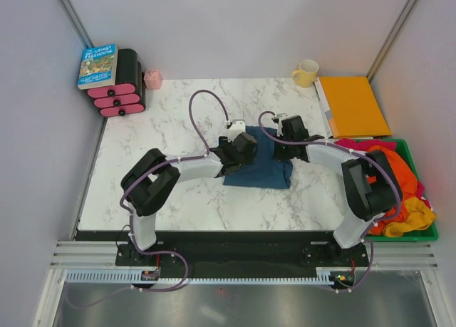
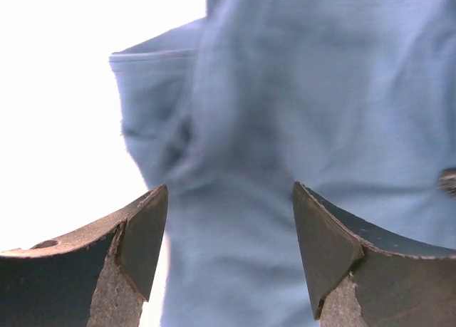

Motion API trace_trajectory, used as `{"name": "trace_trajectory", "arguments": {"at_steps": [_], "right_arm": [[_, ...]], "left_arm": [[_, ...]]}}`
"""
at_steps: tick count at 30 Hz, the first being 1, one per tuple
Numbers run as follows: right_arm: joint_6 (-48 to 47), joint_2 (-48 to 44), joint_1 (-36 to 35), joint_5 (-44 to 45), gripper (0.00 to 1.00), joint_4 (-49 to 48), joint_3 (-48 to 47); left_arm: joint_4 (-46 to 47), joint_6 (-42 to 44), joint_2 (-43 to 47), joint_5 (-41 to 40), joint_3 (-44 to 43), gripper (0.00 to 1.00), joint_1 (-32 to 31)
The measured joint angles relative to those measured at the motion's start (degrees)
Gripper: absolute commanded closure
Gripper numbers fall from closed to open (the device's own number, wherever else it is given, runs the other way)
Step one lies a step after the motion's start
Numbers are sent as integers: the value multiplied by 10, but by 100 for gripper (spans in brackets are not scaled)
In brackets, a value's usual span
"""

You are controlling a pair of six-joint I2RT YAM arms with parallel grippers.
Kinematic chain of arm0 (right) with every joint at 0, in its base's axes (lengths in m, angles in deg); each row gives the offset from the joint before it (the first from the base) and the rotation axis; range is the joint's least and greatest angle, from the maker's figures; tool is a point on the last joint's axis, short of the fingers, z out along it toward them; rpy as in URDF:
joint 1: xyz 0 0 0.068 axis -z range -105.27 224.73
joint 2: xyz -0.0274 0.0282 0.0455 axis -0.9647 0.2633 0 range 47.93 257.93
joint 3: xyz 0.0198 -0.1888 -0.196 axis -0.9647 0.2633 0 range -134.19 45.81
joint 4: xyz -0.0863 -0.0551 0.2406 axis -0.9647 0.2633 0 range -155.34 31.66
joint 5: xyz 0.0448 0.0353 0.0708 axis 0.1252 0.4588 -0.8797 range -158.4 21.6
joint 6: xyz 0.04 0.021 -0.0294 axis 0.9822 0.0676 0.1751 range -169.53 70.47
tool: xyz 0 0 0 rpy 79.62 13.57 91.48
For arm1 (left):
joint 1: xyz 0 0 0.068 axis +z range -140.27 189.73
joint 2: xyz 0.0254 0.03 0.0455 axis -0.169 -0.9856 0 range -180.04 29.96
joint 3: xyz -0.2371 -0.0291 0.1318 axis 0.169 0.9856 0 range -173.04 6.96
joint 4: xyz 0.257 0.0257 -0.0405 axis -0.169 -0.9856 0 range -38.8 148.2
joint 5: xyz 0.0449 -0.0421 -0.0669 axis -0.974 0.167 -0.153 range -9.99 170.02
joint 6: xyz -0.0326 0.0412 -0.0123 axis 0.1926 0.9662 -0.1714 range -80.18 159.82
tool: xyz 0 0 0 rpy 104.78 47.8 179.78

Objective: Fold and stack the t-shirts

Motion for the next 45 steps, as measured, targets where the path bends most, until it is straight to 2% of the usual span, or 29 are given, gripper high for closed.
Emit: {"name": "trace_trajectory", "arguments": {"at_steps": [8,14,29,36,45], "right_arm": [[-66,-94,9,82,100,57,-9],[-93,-127,13,122,100,72,-26],[-165,-149,48,197,100,137,-116],[-173,-149,51,207,100,150,-131],[-173,-86,50,193,100,156,-196]], "left_arm": [[-7,0,80,-14,35,22,-9],[-11,-4,104,-24,69,23,-32],[-35,-30,120,-26,124,23,-55],[-35,-36,142,-27,139,23,-57],[-35,-49,153,-35,166,23,-59]]}}
